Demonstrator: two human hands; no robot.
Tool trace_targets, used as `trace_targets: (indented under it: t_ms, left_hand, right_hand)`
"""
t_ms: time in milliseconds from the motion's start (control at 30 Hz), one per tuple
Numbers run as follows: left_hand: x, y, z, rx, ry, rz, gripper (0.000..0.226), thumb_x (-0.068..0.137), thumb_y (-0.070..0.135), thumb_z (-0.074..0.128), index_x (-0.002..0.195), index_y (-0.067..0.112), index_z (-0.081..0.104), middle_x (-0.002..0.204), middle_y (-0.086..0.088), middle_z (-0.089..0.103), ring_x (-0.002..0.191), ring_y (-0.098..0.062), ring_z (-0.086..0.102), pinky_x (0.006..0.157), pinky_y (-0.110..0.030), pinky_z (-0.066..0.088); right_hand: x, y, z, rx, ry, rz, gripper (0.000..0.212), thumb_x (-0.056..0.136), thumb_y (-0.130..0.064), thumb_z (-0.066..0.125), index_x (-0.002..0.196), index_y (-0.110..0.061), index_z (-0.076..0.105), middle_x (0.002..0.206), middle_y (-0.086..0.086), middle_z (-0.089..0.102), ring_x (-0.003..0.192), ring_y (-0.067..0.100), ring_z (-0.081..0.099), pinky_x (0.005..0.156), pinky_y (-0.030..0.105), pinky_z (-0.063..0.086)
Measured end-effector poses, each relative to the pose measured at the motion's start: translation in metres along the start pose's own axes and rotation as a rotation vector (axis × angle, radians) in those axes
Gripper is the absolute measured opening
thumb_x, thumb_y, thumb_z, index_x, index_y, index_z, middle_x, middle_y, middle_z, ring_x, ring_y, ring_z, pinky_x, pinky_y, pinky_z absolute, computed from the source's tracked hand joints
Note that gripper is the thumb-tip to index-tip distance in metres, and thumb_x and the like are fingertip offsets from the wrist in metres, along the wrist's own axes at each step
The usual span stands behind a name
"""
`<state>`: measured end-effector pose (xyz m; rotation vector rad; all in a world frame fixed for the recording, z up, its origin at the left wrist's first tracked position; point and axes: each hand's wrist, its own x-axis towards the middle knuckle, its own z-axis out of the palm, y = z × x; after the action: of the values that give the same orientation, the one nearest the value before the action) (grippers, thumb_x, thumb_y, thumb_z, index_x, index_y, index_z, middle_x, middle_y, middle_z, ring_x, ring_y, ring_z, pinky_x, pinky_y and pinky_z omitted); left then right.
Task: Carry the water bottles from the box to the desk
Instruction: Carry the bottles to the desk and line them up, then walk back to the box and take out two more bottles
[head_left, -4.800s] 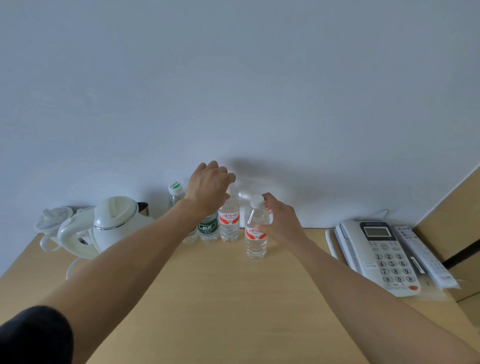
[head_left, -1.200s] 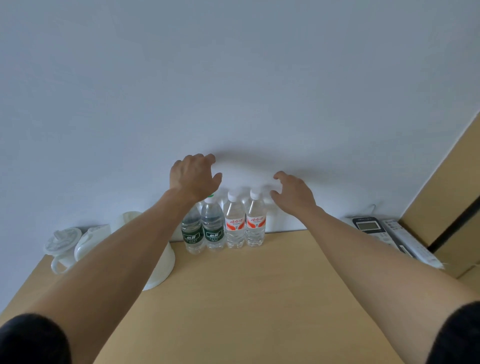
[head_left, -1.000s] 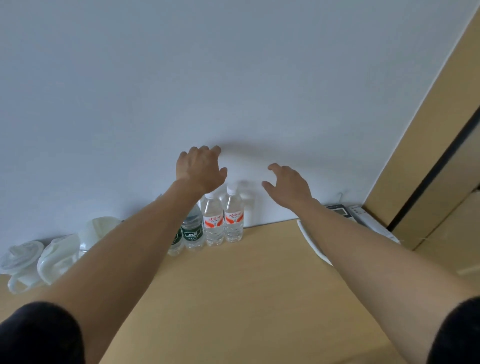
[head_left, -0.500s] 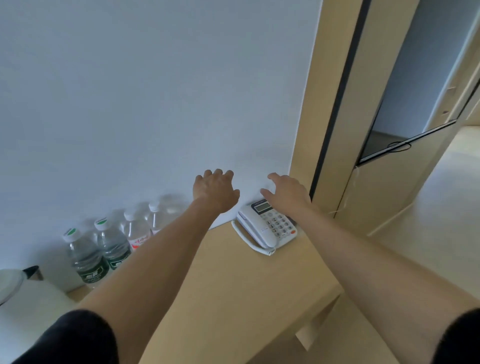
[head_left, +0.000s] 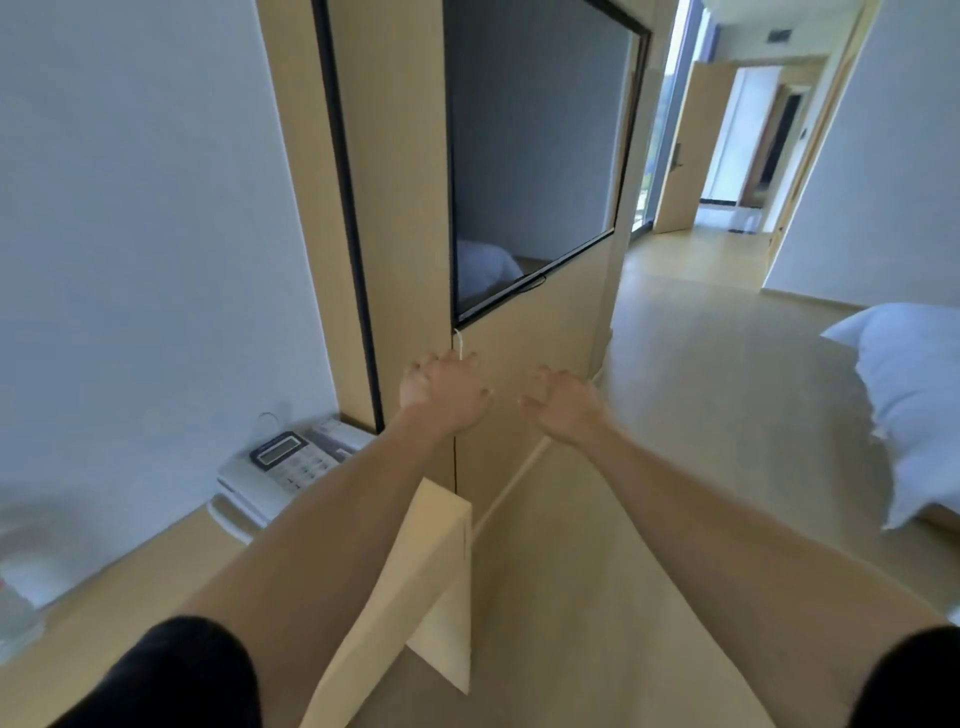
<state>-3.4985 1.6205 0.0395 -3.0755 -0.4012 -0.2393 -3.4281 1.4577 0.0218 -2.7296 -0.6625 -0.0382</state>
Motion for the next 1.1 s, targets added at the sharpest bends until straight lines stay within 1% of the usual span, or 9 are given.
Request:
trace_targets:
  t_ms: [133,267,367,467,600,733,900,1100]
  left_hand:
    - [0.028,0.101,0.012,-0.059,-0.05,0.11,0.054,0.101,0.051,0.038,0.147,0.023,0.042,0.142,-0.011,0.052,0.129,-0.033,0.048,0.102,-0.048,0.039]
    - [0.047,0.187,0.025,-0.132,-0.1,0.222,0.057,0.1,0.049,0.04,0.151,0.024,0.039,0.15,-0.009,0.047,0.137,-0.032,0.042,0.108,-0.046,0.036]
    - [0.056,0.241,0.032,-0.132,-0.139,0.311,0.058,0.1,0.049,0.039,0.153,0.027,0.035,0.153,-0.008,0.045,0.138,-0.033,0.042,0.109,-0.046,0.036]
    - [0.068,0.286,0.039,-0.1,-0.173,0.383,0.059,0.099,0.054,0.038,0.153,0.03,0.034,0.152,-0.005,0.045,0.137,-0.031,0.044,0.109,-0.046,0.036]
    - [0.094,0.331,0.05,-0.069,-0.191,0.444,0.058,0.1,0.055,0.036,0.152,0.03,0.034,0.15,-0.006,0.046,0.135,-0.03,0.043,0.107,-0.045,0.036]
    - [0.131,0.37,0.063,-0.037,-0.203,0.494,0.058,0.1,0.052,0.034,0.153,0.029,0.033,0.151,-0.007,0.044,0.135,-0.031,0.043,0.107,-0.044,0.036]
    - [0.2,0.403,0.078,-0.061,-0.239,0.557,0.061,0.099,0.056,0.035,0.155,0.033,0.03,0.157,-0.005,0.038,0.14,-0.031,0.038,0.111,-0.045,0.032]
    - [0.304,0.417,0.098,-0.044,-0.284,0.567,0.061,0.099,0.055,0.033,0.156,0.033,0.028,0.158,-0.005,0.037,0.141,-0.031,0.038,0.111,-0.045,0.031]
  right_hand:
    - [-0.023,0.097,-0.026,-0.042,0.025,0.118,0.057,0.097,-0.051,0.048,0.147,-0.025,0.043,0.141,0.01,0.055,0.13,0.032,0.052,0.101,0.042,0.043]
    - [-0.05,0.183,-0.052,-0.108,0.03,0.269,0.056,0.097,-0.053,0.051,0.145,-0.024,0.045,0.139,0.009,0.056,0.129,0.031,0.053,0.101,0.043,0.045]
    - [-0.067,0.237,-0.066,-0.152,0.02,0.373,0.058,0.096,-0.049,0.057,0.147,-0.025,0.043,0.14,0.008,0.056,0.13,0.029,0.052,0.1,0.039,0.045]
    - [-0.077,0.278,-0.077,-0.178,-0.009,0.461,0.06,0.096,-0.046,0.059,0.149,-0.024,0.042,0.142,0.008,0.055,0.131,0.028,0.051,0.102,0.04,0.046]
    - [-0.073,0.315,-0.082,-0.211,-0.019,0.533,0.057,0.099,-0.048,0.052,0.149,-0.023,0.04,0.144,0.006,0.053,0.132,0.027,0.05,0.105,0.042,0.045]
    - [-0.052,0.347,-0.084,-0.258,-0.03,0.585,0.056,0.102,-0.051,0.043,0.15,-0.023,0.04,0.146,0.008,0.049,0.134,0.028,0.048,0.105,0.042,0.043]
    - [0.004,0.383,-0.088,-0.261,-0.04,0.644,0.057,0.101,-0.052,0.042,0.15,-0.023,0.039,0.148,0.008,0.049,0.135,0.028,0.047,0.106,0.043,0.043]
    - [0.092,0.419,-0.096,-0.25,-0.067,0.688,0.059,0.101,-0.052,0.043,0.152,-0.023,0.037,0.149,0.009,0.048,0.137,0.028,0.045,0.109,0.043,0.041]
